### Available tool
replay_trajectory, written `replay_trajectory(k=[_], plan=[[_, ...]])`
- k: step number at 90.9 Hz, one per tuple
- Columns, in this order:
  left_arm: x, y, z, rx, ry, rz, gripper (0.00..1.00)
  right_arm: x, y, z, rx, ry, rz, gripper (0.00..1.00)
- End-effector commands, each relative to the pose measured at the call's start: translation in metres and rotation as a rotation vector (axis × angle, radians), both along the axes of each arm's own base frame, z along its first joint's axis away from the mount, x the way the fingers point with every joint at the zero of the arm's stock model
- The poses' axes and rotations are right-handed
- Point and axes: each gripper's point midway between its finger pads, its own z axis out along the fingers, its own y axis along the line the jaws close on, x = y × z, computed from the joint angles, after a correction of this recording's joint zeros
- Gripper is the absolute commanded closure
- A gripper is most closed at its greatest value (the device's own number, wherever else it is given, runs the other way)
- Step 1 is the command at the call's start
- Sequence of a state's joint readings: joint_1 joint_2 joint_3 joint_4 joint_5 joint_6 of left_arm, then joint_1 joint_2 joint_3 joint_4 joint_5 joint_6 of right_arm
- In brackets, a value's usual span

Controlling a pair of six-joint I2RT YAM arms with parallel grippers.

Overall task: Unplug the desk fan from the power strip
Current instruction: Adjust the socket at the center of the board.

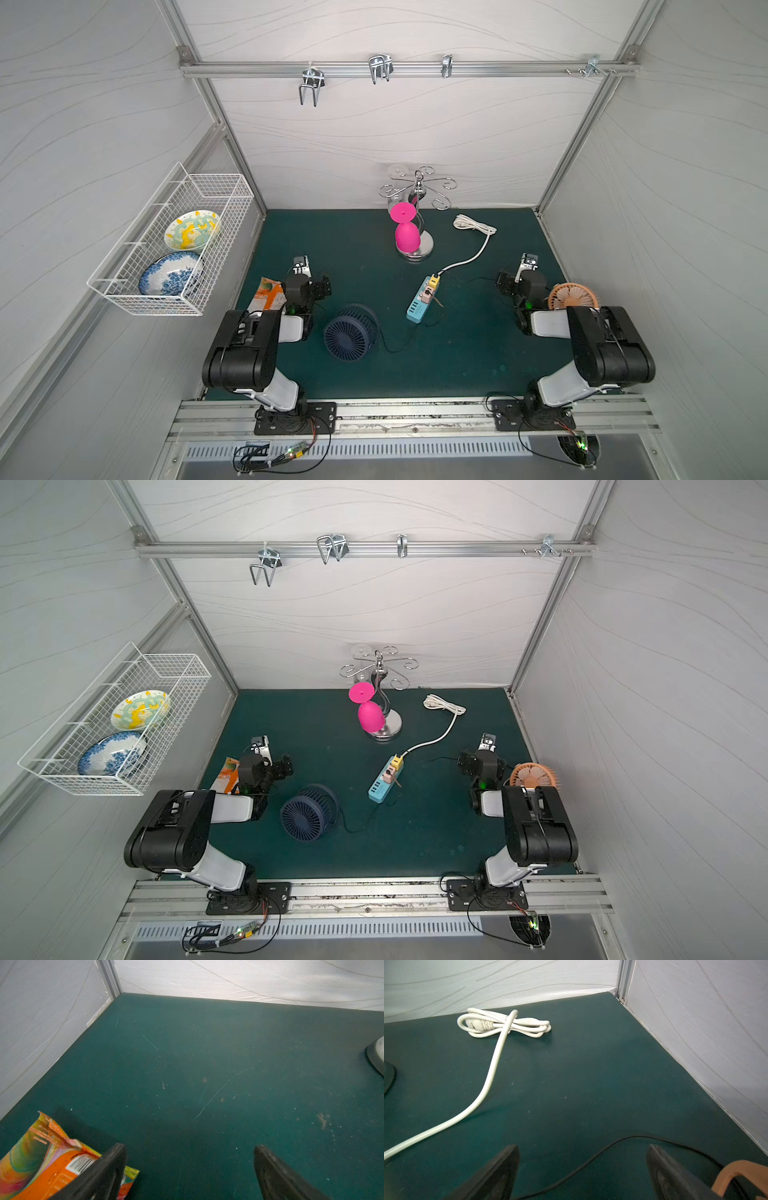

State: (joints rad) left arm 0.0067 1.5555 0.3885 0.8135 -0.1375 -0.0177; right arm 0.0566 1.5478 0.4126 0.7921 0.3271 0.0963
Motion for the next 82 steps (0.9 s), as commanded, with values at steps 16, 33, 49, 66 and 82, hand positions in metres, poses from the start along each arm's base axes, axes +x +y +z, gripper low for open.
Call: replay_trajectory(k=[16, 33, 49, 66, 82], plan=[[0.012, 0.0, 0.02, 0.007, -0.069, -0.011, 0.0, 0.004, 0.0, 0.005, -0.004, -0.017, 0.008, 0.01], [0.012, 0.0, 0.02, 0.007, -0.07, -0.012, 0.0, 0.005, 0.0, 0.006, -0.005, -0.02, 0.008, 0.01], [0.012, -0.001, 0.02, 0.004, -0.067, -0.015, 0.0, 0.005, 0.0, 0.006, -0.005, -0.02, 0.007, 0.01], [0.012, -0.001, 0.02, 0.0, -0.067, -0.017, 0.0, 0.004, 0.0, 0.005, -0.006, -0.016, 0.008, 0.01], [0.018, 0.003, 0.035, 0.003, -0.036, 0.005, 0.0, 0.006, 0.003, 0.011, -0.004, 0.001, 0.027, 0.01]])
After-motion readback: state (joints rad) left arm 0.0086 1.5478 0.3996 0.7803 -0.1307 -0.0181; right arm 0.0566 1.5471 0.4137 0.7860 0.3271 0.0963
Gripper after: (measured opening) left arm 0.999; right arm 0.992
